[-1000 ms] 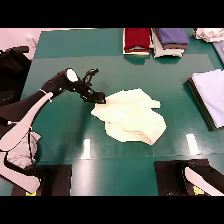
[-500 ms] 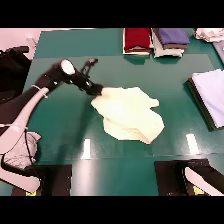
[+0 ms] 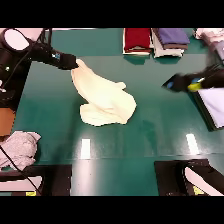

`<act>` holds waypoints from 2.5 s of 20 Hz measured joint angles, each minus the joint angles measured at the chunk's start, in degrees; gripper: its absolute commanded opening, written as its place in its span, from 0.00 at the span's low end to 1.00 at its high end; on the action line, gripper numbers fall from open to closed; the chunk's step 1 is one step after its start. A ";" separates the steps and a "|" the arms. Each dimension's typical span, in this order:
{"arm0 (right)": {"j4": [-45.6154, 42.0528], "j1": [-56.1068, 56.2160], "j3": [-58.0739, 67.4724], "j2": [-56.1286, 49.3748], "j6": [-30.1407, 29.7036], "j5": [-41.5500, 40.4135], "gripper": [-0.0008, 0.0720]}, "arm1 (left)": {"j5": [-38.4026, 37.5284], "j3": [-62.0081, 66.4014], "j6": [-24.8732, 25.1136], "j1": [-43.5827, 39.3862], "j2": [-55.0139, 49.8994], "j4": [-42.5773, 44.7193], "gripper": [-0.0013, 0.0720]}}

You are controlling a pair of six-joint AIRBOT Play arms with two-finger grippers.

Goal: Fold the shirts.

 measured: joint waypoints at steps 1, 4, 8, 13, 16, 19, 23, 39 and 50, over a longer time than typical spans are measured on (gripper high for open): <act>1.51 1.31 -3.34 -2.03 0.09 -2.19 0.64 | -0.20 0.04 0.00 0.26 0.28 0.07 0.06; 5.33 6.19 -8.61 -9.51 0.09 -9.51 0.64 | -0.70 0.02 0.00 0.66 0.72 0.22 0.06; 7.43 12.55 -7.02 -20.15 0.07 -15.50 0.62 | -1.33 0.04 0.00 0.83 0.90 0.37 0.06; 7.96 16.85 0.44 -29.16 -0.70 -18.38 0.03 | -1.81 0.04 0.00 0.87 0.96 0.48 0.06; 7.63 17.73 4.68 -29.92 -2.69 -18.86 0.03 | -2.25 0.15 -0.02 0.87 1.49 0.50 0.06; 4.22 16.79 10.62 -25.18 -3.78 -16.98 0.03 | -1.07 1.14 -0.02 0.87 5.70 1.16 0.06; 0.52 13.25 22.60 -14.08 -4.17 -8.55 0.03 | 1.57 6.21 -0.02 0.87 16.31 2.10 0.06; -5.03 14.16 44.41 -9.84 5.95 9.86 0.03 | -4.07 6.36 -0.02 0.87 26.51 3.23 0.06; -15.10 17.75 38.86 -29.51 9.05 4.28 0.38 | -2.36 -8.11 -0.85 0.87 6.67 16.41 0.06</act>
